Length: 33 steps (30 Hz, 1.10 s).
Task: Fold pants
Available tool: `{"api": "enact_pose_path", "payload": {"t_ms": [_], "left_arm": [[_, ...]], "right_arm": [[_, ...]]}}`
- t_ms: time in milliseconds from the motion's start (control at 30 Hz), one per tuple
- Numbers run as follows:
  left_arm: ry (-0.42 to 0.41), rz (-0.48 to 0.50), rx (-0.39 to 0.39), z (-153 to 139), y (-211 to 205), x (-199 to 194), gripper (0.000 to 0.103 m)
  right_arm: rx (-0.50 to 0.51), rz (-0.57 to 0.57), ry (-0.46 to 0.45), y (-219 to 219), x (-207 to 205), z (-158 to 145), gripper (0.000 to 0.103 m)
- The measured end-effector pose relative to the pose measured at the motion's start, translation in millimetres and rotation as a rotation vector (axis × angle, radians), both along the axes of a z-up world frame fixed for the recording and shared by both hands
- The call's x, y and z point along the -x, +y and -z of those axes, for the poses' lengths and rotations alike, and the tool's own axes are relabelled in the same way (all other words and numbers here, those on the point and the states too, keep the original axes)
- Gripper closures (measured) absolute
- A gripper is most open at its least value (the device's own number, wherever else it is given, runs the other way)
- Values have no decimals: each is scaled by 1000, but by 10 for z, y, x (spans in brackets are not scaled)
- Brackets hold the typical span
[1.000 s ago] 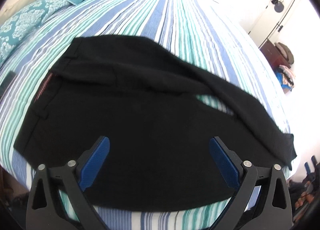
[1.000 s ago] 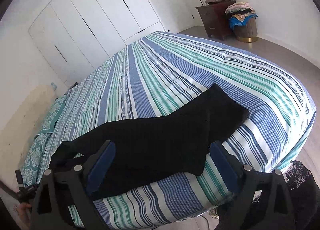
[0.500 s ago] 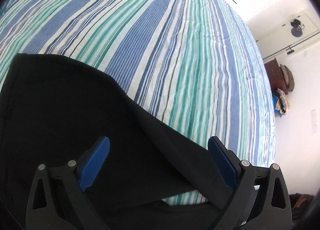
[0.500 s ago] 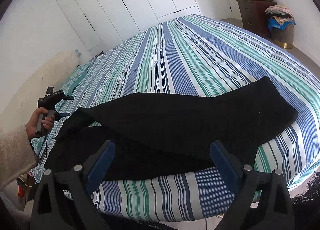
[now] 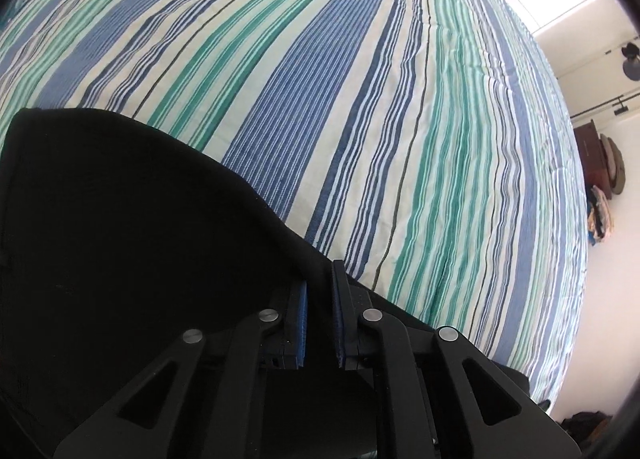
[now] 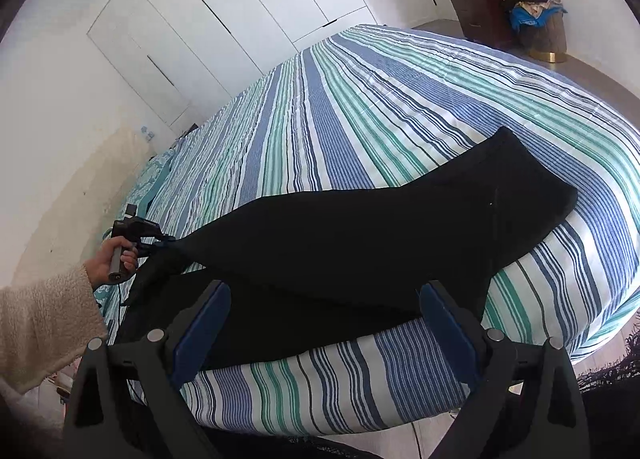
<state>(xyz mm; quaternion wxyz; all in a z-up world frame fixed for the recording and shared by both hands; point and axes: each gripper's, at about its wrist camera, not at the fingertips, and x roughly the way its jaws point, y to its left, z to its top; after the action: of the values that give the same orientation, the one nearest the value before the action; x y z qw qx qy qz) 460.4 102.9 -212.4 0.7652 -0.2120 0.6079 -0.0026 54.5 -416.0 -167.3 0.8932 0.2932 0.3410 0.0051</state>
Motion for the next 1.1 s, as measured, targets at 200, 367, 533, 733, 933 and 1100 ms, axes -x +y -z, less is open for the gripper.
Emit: {"api": "enact_pose_path", "payload": {"t_ms": [200,367,533,733,933,1100], "left_arm": [[-63,12,18,-273,76,193,96],[-73,35,29,-404,115,283,96],[-76,33,33,-442,194,372,96],[-92,41,28,-501,168,408,96],[-173,63,45,-785,207,677,96],[-240,22,96,-1097,316,960,97]], "right_arm": [[-245,334,122,-631,186,248,8],[-650,373,117,-792,184,547,13],[-649,441,231,-756,79,717,14],[-601,455,274,-791,-56,940,72],[-416,438,300,-765,-16,541,88],[-346,333,197,-948,-407,58,88]]}}
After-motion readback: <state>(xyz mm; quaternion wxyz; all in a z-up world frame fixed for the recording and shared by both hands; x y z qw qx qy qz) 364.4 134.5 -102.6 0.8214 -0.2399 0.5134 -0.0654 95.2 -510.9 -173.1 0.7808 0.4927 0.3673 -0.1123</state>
